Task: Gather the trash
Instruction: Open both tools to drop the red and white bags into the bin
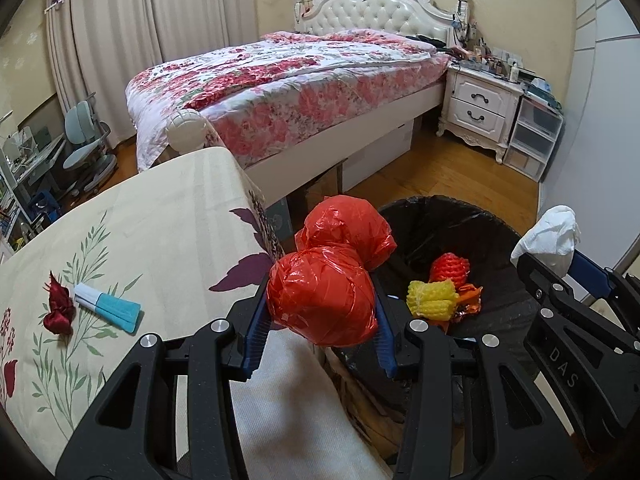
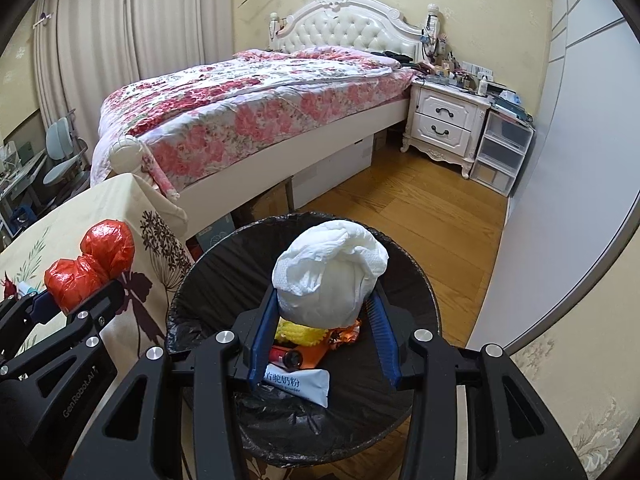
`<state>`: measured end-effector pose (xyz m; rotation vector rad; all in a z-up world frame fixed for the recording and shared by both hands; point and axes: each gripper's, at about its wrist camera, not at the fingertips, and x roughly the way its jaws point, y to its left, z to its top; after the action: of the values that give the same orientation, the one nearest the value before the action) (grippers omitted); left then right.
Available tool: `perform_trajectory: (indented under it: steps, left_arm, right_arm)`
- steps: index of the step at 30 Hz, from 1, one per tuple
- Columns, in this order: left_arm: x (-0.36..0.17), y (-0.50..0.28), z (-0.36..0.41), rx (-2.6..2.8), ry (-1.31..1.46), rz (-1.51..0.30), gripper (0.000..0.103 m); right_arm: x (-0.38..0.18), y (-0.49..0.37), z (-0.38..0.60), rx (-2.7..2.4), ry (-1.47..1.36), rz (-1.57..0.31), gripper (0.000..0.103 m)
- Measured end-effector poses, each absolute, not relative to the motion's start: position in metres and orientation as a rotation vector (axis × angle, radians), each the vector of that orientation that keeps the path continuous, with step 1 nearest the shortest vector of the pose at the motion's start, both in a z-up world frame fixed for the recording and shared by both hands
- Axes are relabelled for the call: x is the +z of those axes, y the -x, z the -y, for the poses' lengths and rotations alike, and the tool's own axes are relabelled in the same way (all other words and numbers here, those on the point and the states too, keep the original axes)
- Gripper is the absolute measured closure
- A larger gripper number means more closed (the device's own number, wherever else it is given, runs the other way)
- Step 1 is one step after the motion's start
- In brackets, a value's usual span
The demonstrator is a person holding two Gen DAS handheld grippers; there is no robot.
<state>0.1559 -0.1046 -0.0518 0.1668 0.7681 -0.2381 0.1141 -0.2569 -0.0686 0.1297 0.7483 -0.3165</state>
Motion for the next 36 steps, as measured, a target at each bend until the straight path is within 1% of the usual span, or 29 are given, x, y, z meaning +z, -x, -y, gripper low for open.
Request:
perform_trajectory:
  steps: [9, 13, 14, 16, 17, 20, 21, 24, 26, 30, 34, 36]
  left_arm:
    - [-0.059, -0.167, 0.122, -0.259, -0.186, -0.792, 0.06]
    - [-0.061, -0.169, 0.128, -0.268, -0.192, -0.798, 0.058]
    - [-0.062, -0.169, 0.128, -0.271, -0.192, -0.8, 0.057]
    - [-0.062, -0.169, 0.13, -0.276, -0.194, -0.798, 0.05]
    - [-0.063, -0.17, 0.131, -0.275, -0.197, -0.794, 0.043]
    - [-0.062, -0.169, 0.131, -0.27, -0.206, -0.784, 0.04]
    - [-0.062, -0.169, 0.13, -0.27, -0.204, -0.784, 0.035]
    - [-0.06, -0.168, 0.128, -0.258, -0.196, -0.775, 0.027]
    - [-0.058, -0.167, 0.125, -0.251, -0.189, -0.772, 0.022]
    - [-0.054, -0.164, 0.12, -0.227, -0.185, -0.76, 0.016]
    - [-0.05, -0.162, 0.111, -0.211, -0.178, -0.76, 0.015]
    - [-0.049, -0.16, 0.104, -0.202, -0.173, -0.765, 0.015]
  right_arm:
    - [-0.072, -0.119, 0.27, -0.343, -0.149, -0.756, 0.059]
    - [-0.072, -0.119, 0.272, -0.352, -0.151, -0.756, 0.055]
    - [-0.072, -0.118, 0.273, -0.356, -0.151, -0.755, 0.053]
    - [-0.072, -0.119, 0.272, -0.362, -0.149, -0.752, 0.05]
    - [-0.072, -0.119, 0.272, -0.367, -0.147, -0.749, 0.047]
    - [-0.071, -0.116, 0.276, -0.382, -0.148, -0.738, 0.043]
    - [-0.07, -0.115, 0.277, -0.386, -0.149, -0.736, 0.043]
    - [-0.069, -0.114, 0.279, -0.4, -0.151, -0.73, 0.041]
    - [-0.069, -0.113, 0.281, -0.405, -0.153, -0.728, 0.037]
    - [-0.067, -0.111, 0.28, -0.413, -0.148, -0.721, 0.033]
    - [-0.065, -0.11, 0.277, -0.411, -0.141, -0.717, 0.029]
    - [-0.064, -0.108, 0.275, -0.406, -0.139, -0.718, 0.029]
